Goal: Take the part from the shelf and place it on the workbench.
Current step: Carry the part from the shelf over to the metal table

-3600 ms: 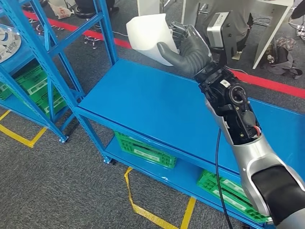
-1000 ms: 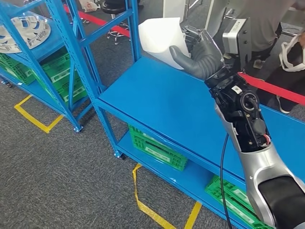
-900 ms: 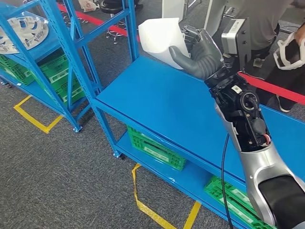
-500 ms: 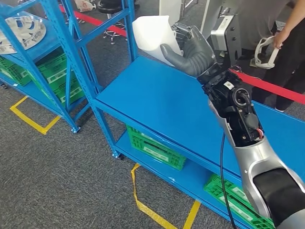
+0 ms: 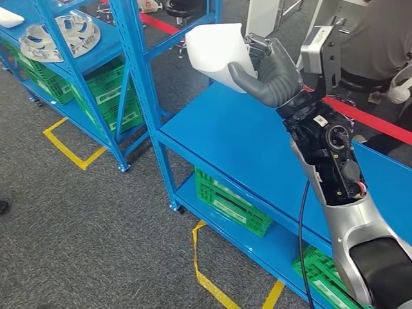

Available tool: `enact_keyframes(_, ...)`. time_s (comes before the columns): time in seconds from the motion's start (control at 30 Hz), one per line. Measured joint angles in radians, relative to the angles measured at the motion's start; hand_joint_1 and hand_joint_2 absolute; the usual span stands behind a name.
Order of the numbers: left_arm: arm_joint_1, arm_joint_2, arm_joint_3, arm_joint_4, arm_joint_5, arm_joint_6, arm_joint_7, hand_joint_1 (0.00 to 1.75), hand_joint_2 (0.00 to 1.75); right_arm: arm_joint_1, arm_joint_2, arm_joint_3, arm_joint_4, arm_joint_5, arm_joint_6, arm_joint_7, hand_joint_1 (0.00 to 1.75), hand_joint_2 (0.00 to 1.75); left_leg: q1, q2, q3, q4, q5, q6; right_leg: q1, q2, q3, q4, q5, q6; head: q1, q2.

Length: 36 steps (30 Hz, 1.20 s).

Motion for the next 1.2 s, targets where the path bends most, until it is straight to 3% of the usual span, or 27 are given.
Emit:
enact_keyframes(0.07, 0.000, -0.001, 0.000, 0.000, 0.000, 0.000, 0.000, 0.00, 1.75, 0.000, 0.000, 0.000, -0.001, 0.000, 0.000, 0.000, 1.75, 1.75, 0.002, -0.006, -0.003, -0.002, 0.002, -0.010, 0.001, -0.005, 0.005, -0.013, -0.001, -0.003, 0.000, 0.000)
enact_keyframes(0.13, 0.000, 0.000, 0.000, 0.000, -0.001, -0.001, 0.000, 0.00, 1.75, -0.001, 0.000, 0.000, -0.002, 0.000, 0.000, 0.001, 1.75, 1.75, 0.002, 0.006, -0.013, 0.020, -0.015, -0.021, -0.004, -0.015, 0.012, -0.026, 0.006, -0.011, -0.004, 0.000)
enact_keyframes(0.17, -0.001, 0.000, 0.000, 0.000, -0.001, -0.001, 0.000, 0.00, 1.75, -0.001, 0.000, 0.000, -0.003, 0.000, 0.000, 0.000, 1.75, 1.75, 0.002, 0.015, -0.031, 0.061, -0.039, -0.026, -0.007, -0.021, 0.016, -0.031, 0.009, -0.015, -0.011, 0.000)
enact_keyframes(0.23, -0.002, 0.001, 0.000, 0.000, -0.002, 0.000, 0.000, 0.00, 1.75, 0.000, 0.000, 0.000, -0.004, 0.001, 0.000, 0.001, 1.75, 1.75, 0.006, 0.030, -0.097, 0.195, -0.103, -0.035, -0.007, -0.033, 0.016, -0.033, 0.009, -0.019, -0.024, 0.000)
enact_keyframes(0.3, -0.001, 0.001, 0.000, 0.000, -0.003, 0.000, 0.001, 0.00, 1.75, 0.003, 0.000, 0.000, -0.004, 0.001, -0.001, 0.001, 1.75, 1.75, 0.012, 0.035, -0.150, 0.295, -0.129, -0.043, -0.007, -0.045, 0.015, -0.033, 0.008, -0.019, -0.034, 0.000)
enact_keyframes(0.33, 0.000, 0.001, 0.000, 0.000, -0.004, -0.001, 0.001, 0.00, 1.75, 0.004, 0.000, 0.000, -0.004, 0.001, -0.001, 0.001, 1.75, 1.75, 0.015, 0.038, -0.151, 0.291, -0.116, -0.045, -0.007, -0.050, 0.015, -0.033, 0.007, -0.018, -0.038, 0.000)
enact_keyframes(0.37, 0.000, 0.001, 0.000, 0.000, -0.004, -0.001, 0.001, 0.00, 1.75, 0.006, 0.000, 0.000, -0.005, 0.001, 0.000, 0.001, 1.75, 1.75, 0.018, 0.042, -0.130, 0.245, -0.086, -0.047, -0.008, -0.055, 0.016, -0.032, 0.006, -0.016, -0.042, 0.000)
enact_keyframes(0.4, 0.000, 0.002, 0.000, 0.000, -0.004, 0.000, 0.001, 0.00, 1.75, 0.006, 0.000, 0.000, -0.005, 0.001, 0.000, 0.001, 1.75, 1.75, 0.020, 0.053, -0.093, 0.171, -0.049, -0.049, -0.008, -0.060, 0.018, -0.031, 0.004, -0.013, -0.044, 0.000)
enact_keyframes(0.47, -0.002, 0.002, 0.000, 0.000, -0.005, 0.000, 0.001, 0.00, 1.75, 0.005, 0.000, -0.001, -0.008, 0.001, 0.000, 0.001, 1.75, 1.75, 0.018, 0.074, -0.029, 0.041, -0.003, -0.045, -0.004, -0.068, 0.018, -0.025, -0.003, -0.002, -0.047, 0.000)
enact_keyframes(0.5, -0.002, 0.002, 0.000, 0.000, -0.005, 0.000, 0.001, 0.00, 1.75, 0.004, 0.000, -0.001, -0.009, 0.001, 0.000, 0.001, 1.75, 1.75, 0.016, 0.079, -0.015, 0.010, 0.004, -0.039, -0.002, -0.072, 0.017, -0.022, -0.005, 0.004, -0.046, 0.000)
enact_keyframes(0.57, -0.002, 0.002, 0.000, 0.000, -0.006, 0.000, 0.001, 0.00, 1.75, 0.004, 0.000, -0.001, -0.010, 0.000, 0.001, 0.001, 1.75, 1.75, 0.012, 0.068, -0.014, 0.002, 0.004, -0.023, -0.001, -0.080, 0.019, -0.023, -0.008, 0.015, -0.039, 0.000)
enact_keyframes(0.63, -0.002, 0.002, 0.000, 0.000, -0.007, 0.000, 0.001, 0.00, 1.75, 0.006, 0.001, -0.001, -0.010, 0.000, 0.002, 0.001, 1.75, 1.75, 0.011, 0.056, -0.012, -0.001, 0.007, -0.010, -0.007, -0.073, 0.016, -0.003, -0.027, 0.026, -0.035, 0.000)
enact_keyframes(0.7, -0.002, 0.002, 0.000, 0.000, -0.007, 0.000, 0.001, 0.00, 1.75, 0.007, 0.001, -0.002, -0.011, 0.000, 0.002, 0.001, 1.75, 1.75, 0.013, 0.044, -0.010, -0.003, 0.009, 0.001, -0.009, -0.048, -0.025, 0.096, -0.086, 0.032, -0.026, 0.000)
enact_keyframes(0.77, -0.002, 0.002, 0.000, 0.000, -0.007, 0.000, 0.001, 0.00, 1.75, 0.011, 0.001, -0.003, -0.011, 0.000, 0.001, 0.001, 1.75, 1.75, 0.009, 0.030, -0.009, -0.003, 0.008, 0.006, -0.008, -0.034, -0.095, 0.245, -0.151, 0.032, -0.014, 0.000)
enact_keyframes(0.8, -0.002, 0.002, 0.000, 0.000, -0.007, 0.000, 0.001, 0.00, 1.75, 0.014, 0.001, -0.003, -0.011, 0.000, 0.001, 0.001, 1.75, 1.75, 0.008, 0.021, -0.009, -0.003, 0.008, 0.007, -0.007, -0.031, -0.120, 0.292, -0.162, 0.031, -0.010, 0.000)
enact_keyframes(0.83, -0.002, 0.001, 0.000, 0.000, -0.007, 0.000, 0.001, 0.00, 1.75, 0.016, 0.001, -0.002, -0.011, 0.000, 0.001, 0.001, 1.75, 1.75, 0.006, 0.012, -0.008, -0.003, 0.008, 0.007, -0.006, -0.030, -0.126, 0.300, -0.151, 0.028, -0.007, 0.000)
enact_keyframes(0.9, -0.002, 0.000, 0.000, 0.000, -0.007, 0.000, 0.001, 0.00, 1.75, 0.017, 0.001, -0.003, -0.012, 0.000, 0.001, 0.001, 1.75, 1.75, 0.004, -0.008, -0.003, -0.002, 0.007, 0.006, -0.005, -0.018, -0.085, 0.198, -0.078, 0.018, -0.001, 0.000)
enact_keyframes(0.97, -0.002, -0.002, 0.000, 0.000, -0.007, 0.000, 0.001, 0.00, 1.75, 0.014, 0.001, -0.003, -0.013, 0.000, 0.002, 0.001, 1.75, 1.75, 0.004, -0.026, -0.004, -0.001, 0.006, 0.003, -0.005, 0.022, -0.024, 0.058, -0.014, 0.007, 0.001, 0.000)
enact_keyframes(1.03, -0.003, -0.003, 0.000, 0.000, -0.007, 0.000, 0.002, 0.00, 1.75, 0.012, 0.001, -0.003, -0.014, 0.000, 0.002, 0.001, 1.75, 1.75, 0.008, -0.042, -0.012, -0.001, 0.009, -0.006, -0.002, 0.044, 0.000, -0.004, 0.000, 0.002, 0.001, 0.000)
enact_keyframes(1.1, 0.000, -0.003, 0.000, 0.001, -0.007, 0.000, 0.002, 0.00, 1.75, 0.011, 0.001, -0.002, -0.015, 0.000, 0.003, 0.001, 1.75, 1.75, 0.012, -0.056, -0.018, -0.003, 0.012, -0.018, -0.002, 0.027, 0.005, -0.017, 0.001, -0.003, 0.003, 0.000)
enact_keyframes(1.17, 0.001, -0.003, 0.000, 0.001, -0.007, 0.000, 0.002, 0.00, 1.75, 0.008, 0.001, -0.002, -0.016, 0.000, 0.004, 0.001, 1.75, 1.75, 0.009, -0.030, -0.035, 0.031, -0.011, -0.029, -0.006, 0.006, 0.014, -0.031, 0.006, -0.012, -0.005, 0.000)
enact_keyframes(1.2, 0.000, -0.003, 0.000, 0.001, -0.007, 0.000, 0.002, 0.00, 1.75, 0.007, 0.001, -0.002, -0.016, 0.000, 0.005, 0.000, 1.75, 1.75, 0.008, -0.007, -0.058, 0.080, -0.038, -0.033, -0.008, -0.006, 0.017, -0.035, 0.008, -0.015, -0.012, 0.000)
